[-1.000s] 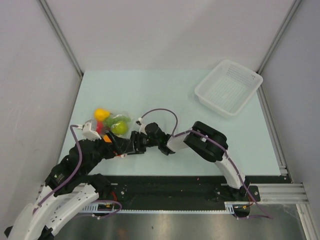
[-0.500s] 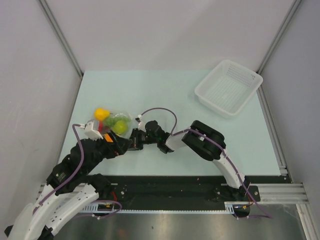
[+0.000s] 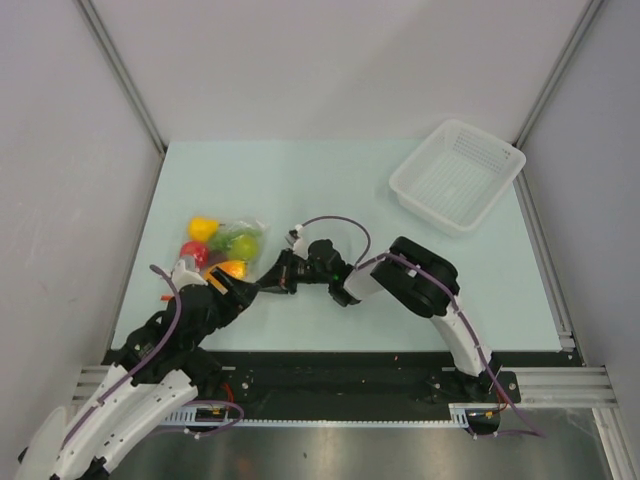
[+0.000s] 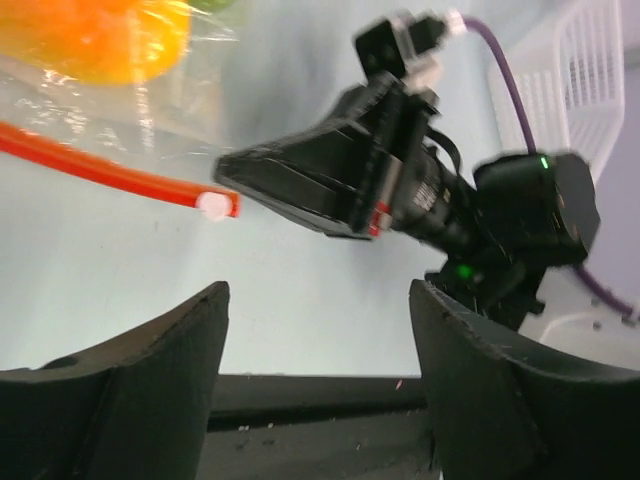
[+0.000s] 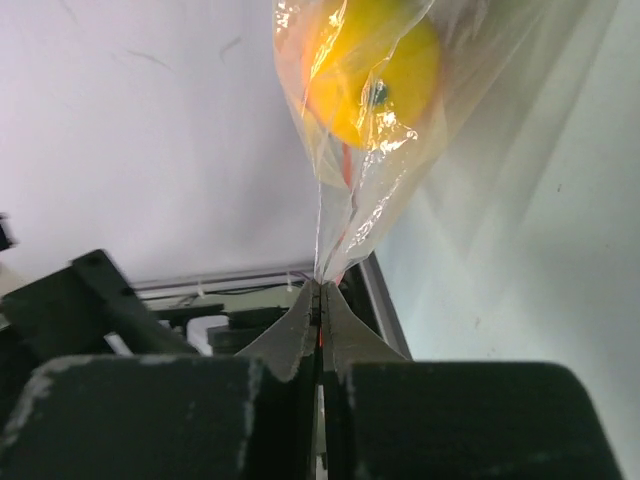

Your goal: Open the zip-top bag and remove the fake food

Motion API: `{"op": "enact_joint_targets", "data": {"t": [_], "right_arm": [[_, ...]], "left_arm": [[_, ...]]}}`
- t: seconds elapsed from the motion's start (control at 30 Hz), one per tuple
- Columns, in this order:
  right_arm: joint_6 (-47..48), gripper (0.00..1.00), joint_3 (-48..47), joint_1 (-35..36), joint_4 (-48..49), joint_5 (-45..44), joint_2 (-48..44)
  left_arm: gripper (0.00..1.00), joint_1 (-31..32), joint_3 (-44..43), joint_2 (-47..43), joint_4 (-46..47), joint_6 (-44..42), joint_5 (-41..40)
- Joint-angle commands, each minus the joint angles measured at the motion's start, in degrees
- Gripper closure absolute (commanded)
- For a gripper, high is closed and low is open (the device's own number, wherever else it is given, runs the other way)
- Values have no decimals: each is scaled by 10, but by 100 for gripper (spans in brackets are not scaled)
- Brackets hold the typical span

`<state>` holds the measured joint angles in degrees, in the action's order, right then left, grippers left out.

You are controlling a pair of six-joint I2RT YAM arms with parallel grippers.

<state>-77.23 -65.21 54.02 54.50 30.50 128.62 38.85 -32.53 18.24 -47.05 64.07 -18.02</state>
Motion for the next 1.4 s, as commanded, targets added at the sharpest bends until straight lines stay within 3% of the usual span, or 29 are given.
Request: {"op": "enact_joint_targets", "data": {"t": [0.0,0.13,0.3,0.4,0.6,0.7,0.77,1.0,1.37], "right_arm": [[-72,100,24,-16,138,-32,-35],[-122,100,46,-42,188,-44,-37],[-152,100,26,-54,188,-2,-32],[-156,100,24,-45,167,-1,-45],[-183,100,11,-32,130,-6,-55],[-183,100,20,-26,128,-23,-71],[-177,100,29,-23,114,-40,-84],[-208,100,47,-21,143,-57,-85],[-217,100,57,-12,163,-59,-82]], "left_arm": [[27,-5,-5,14,9,83,-70],[31,-46,-10,64,35,72,-41],[34,-175,13,85,104,24,107],[36,-217,41,77,164,19,175],[35,-243,77,69,258,-5,266],[37,-246,82,89,255,2,266],[45,-250,93,93,270,7,271],[54,-250,124,37,264,44,249],[55,-251,139,37,287,42,240]]}}
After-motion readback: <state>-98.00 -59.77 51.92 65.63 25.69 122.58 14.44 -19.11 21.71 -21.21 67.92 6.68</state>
